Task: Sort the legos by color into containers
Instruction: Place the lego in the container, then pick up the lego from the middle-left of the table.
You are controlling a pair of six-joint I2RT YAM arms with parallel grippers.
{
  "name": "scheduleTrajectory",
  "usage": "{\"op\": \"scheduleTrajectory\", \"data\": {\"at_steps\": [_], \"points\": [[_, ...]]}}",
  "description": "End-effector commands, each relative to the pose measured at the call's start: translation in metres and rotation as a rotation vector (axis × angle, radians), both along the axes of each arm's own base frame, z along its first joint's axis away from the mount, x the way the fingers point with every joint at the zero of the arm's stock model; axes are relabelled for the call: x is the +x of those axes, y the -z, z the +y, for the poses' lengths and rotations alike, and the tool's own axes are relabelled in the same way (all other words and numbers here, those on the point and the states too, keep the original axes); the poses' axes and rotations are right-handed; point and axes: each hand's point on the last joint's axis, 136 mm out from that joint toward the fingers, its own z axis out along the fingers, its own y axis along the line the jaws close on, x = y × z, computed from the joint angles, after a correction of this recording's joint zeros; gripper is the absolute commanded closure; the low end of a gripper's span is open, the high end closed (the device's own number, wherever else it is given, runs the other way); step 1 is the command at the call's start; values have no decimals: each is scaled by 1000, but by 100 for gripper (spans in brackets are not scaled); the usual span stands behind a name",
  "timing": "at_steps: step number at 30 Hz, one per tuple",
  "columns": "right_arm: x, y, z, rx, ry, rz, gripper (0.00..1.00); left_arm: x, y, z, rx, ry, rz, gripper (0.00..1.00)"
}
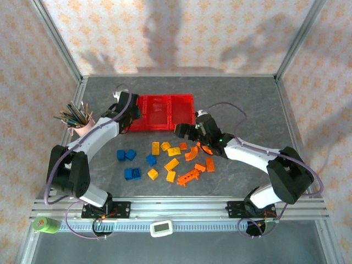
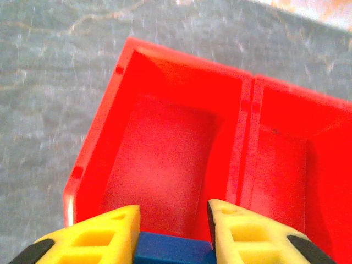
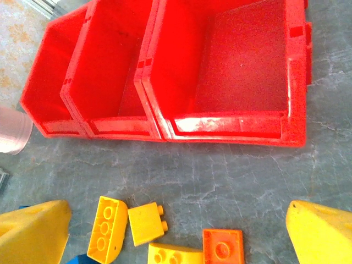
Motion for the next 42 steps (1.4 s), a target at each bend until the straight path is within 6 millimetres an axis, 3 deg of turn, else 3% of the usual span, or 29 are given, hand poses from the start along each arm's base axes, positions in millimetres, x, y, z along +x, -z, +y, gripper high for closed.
{"op": "scheduleTrajectory", "data": {"at_steps": [1, 6, 10, 15, 21, 28, 37, 42], "points": [[11, -22, 15, 60, -19, -56, 0, 23, 8, 12, 57, -25, 16, 68], [15, -29, 24, 82, -43, -75, 0, 53, 22, 18, 71, -38, 43, 68], [14, -36, 29, 98, -71, -91, 0, 65, 34, 19, 87, -36, 72, 56], [10, -43, 34, 107, -115, -108, 0, 68, 33, 18, 85, -24, 77, 48], [5, -51, 37, 98, -155, -128, 0, 61, 21, 13, 55, 2, 73, 45], [-3, -48, 37, 68, -176, -111, 0, 26, 7, -5, -63, 79, 44, 41], [-27, -36, 35, 21, -206, -84, 0, -51, 20, -29, -82, 166, 100, 36], [-50, -21, 44, -41, -252, -80, 0, -94, 29, -45, -85, 200, 126, 31]]}}
